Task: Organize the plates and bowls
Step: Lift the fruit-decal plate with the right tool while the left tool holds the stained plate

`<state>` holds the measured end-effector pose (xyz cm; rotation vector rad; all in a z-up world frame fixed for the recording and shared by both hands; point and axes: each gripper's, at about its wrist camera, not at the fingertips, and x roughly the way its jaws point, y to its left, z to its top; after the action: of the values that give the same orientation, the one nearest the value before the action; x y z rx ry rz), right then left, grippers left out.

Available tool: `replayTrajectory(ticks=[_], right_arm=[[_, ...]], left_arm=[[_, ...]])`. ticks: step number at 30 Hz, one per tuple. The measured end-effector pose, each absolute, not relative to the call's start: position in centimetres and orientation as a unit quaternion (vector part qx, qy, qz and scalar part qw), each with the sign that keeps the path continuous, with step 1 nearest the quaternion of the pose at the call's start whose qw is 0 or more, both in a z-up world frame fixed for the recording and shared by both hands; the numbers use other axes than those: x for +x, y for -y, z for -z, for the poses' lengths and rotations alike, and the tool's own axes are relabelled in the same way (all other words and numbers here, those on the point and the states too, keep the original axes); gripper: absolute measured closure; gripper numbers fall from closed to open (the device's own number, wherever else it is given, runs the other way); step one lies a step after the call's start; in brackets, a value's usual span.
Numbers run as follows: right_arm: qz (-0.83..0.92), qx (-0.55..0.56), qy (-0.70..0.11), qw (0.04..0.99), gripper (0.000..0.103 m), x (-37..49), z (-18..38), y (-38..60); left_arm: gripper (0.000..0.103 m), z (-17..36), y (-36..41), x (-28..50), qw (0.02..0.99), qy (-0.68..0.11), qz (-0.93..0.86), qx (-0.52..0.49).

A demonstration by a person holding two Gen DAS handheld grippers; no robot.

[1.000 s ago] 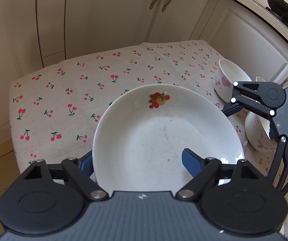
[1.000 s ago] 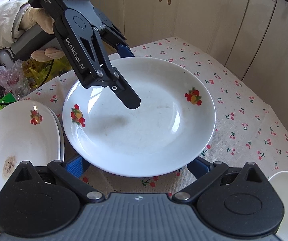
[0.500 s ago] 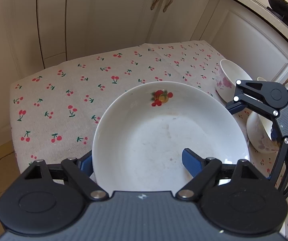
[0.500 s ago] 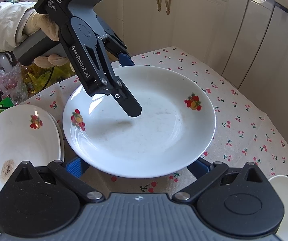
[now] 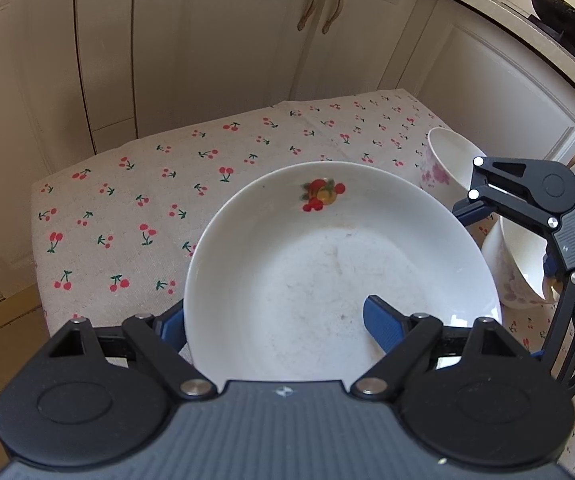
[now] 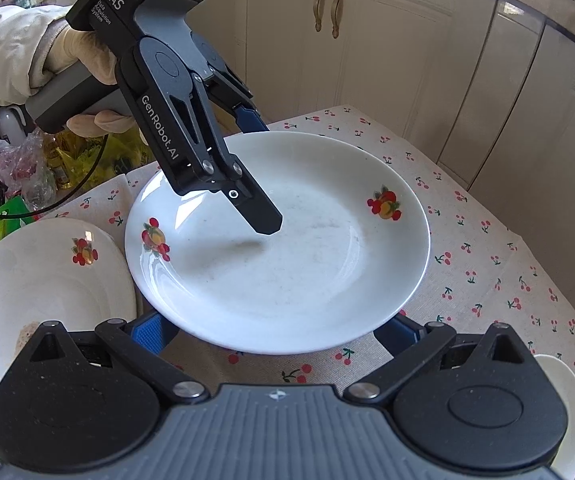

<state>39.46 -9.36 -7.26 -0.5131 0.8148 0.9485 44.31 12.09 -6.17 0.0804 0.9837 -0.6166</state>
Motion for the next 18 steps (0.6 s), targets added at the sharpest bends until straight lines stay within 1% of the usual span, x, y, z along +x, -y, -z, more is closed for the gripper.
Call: replayTrajectory(ticks=[8, 18], right_arm=[[-0.436, -0.236, -0.363, 0.789, 0.0, 37.3, 4.6, 9.8], [-0.433, -0.226, -0.348, 0.8, 0.0, 32.4, 1.7, 10.4]], left_arm=[[0.016, 3.4, -11.8, 41.9, 0.844, -0.45, 0.288, 0.048], [0.016, 0.0, -11.2, 36.6, 0.854, -0.433, 0.283, 0.059]])
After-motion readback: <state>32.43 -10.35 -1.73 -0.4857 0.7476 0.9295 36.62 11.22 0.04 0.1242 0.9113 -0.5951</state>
